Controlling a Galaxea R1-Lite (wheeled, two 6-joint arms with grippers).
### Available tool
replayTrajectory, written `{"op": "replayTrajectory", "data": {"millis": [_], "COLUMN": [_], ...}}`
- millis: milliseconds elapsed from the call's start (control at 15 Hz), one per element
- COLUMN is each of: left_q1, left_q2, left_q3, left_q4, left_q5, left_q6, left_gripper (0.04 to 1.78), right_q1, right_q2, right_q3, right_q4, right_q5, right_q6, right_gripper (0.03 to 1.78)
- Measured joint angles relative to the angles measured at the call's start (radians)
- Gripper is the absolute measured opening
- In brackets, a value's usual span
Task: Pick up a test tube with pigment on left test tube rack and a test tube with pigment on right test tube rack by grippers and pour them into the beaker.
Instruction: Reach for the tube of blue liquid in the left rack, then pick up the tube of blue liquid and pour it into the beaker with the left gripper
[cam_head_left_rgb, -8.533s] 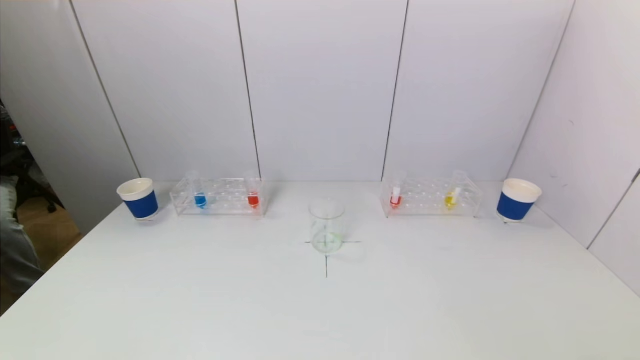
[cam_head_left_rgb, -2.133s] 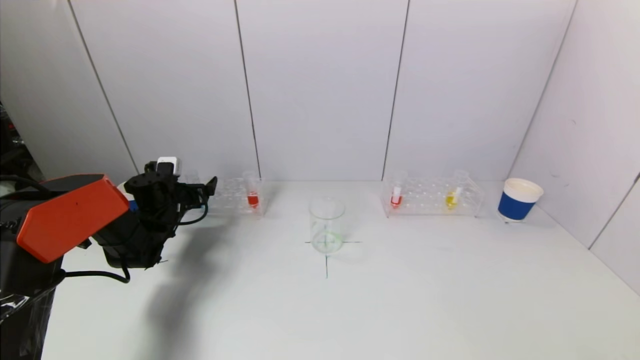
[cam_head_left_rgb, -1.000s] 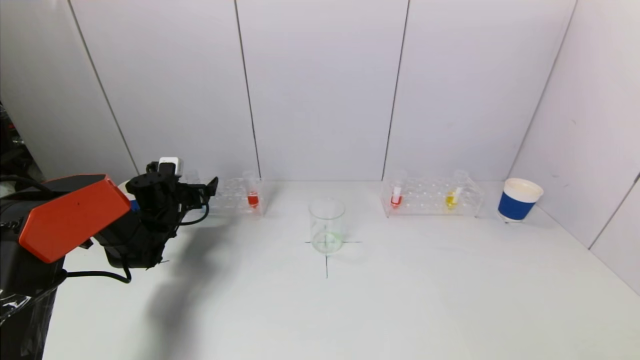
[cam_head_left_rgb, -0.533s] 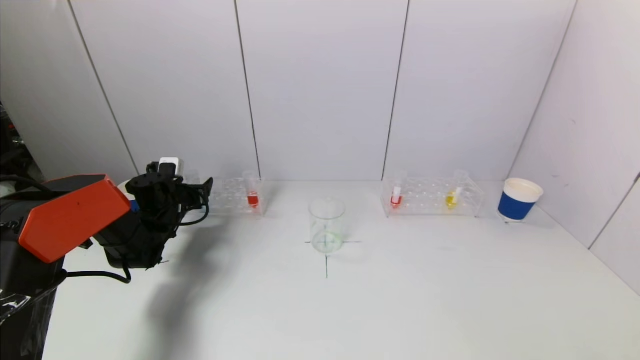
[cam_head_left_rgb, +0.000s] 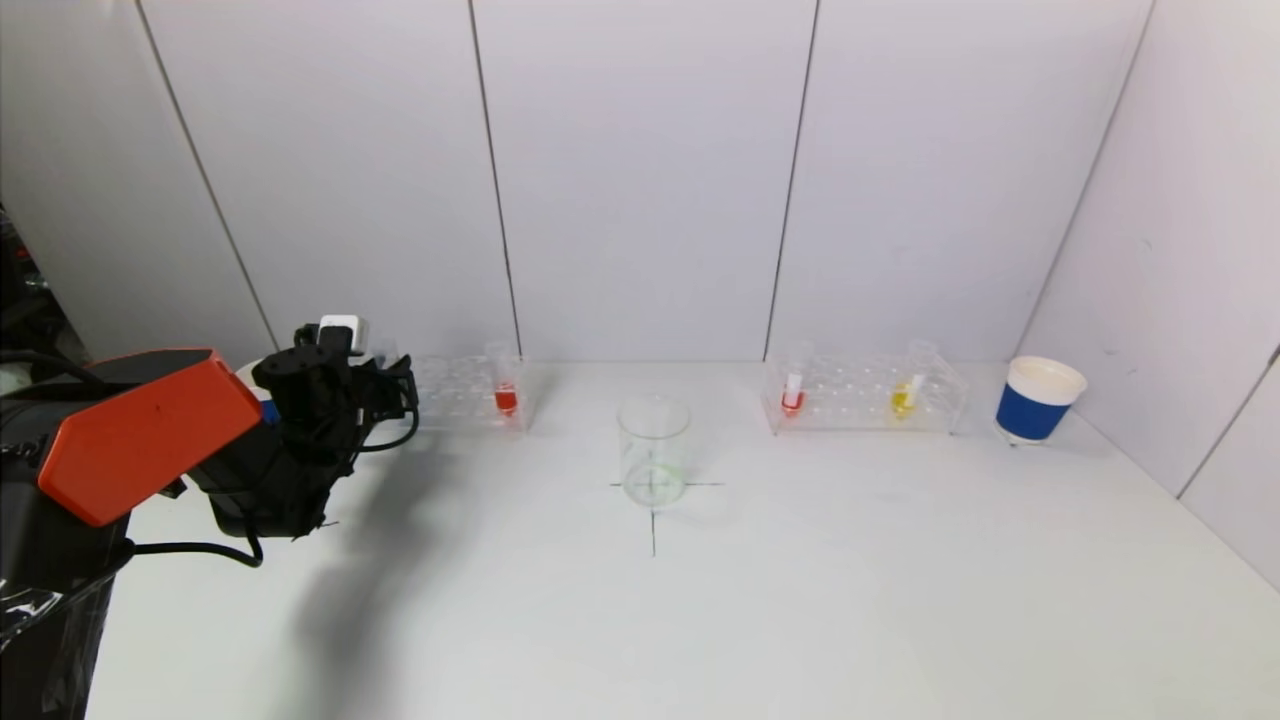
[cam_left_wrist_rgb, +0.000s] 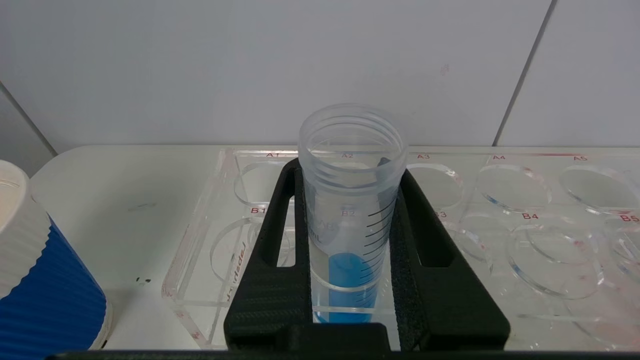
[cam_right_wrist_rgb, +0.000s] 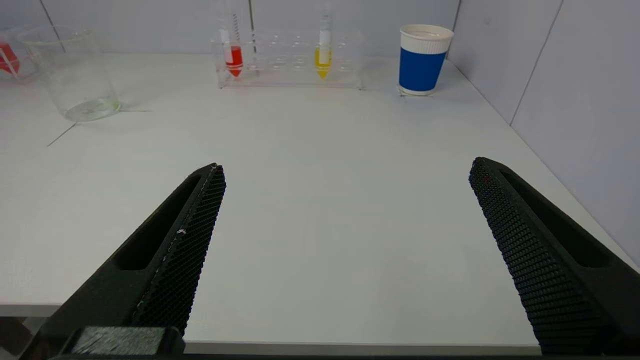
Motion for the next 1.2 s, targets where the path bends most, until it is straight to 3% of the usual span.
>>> {"op": "replayTrajectory", "data": {"millis": [800,1200], "left_q1": [0.000,-0.009], "left_q2": [-0.033,-0.157], "left_q3": [-0.007,-0.088], "left_q4": [0.018,0.190], "left_q5": [0.001,0.003], "left_q6": [0.001,0.000], "left_gripper": [0.45,0.45], "right_q1": [0.000,0.000], "right_q2": [0.000,0.000], "right_q3": [0.000,0.000], "right_q4": [0.000,0.000], "right_q5": [0.000,0.000], "right_q6": [0.000,0.000], "right_gripper": [1.77,1.77]}}
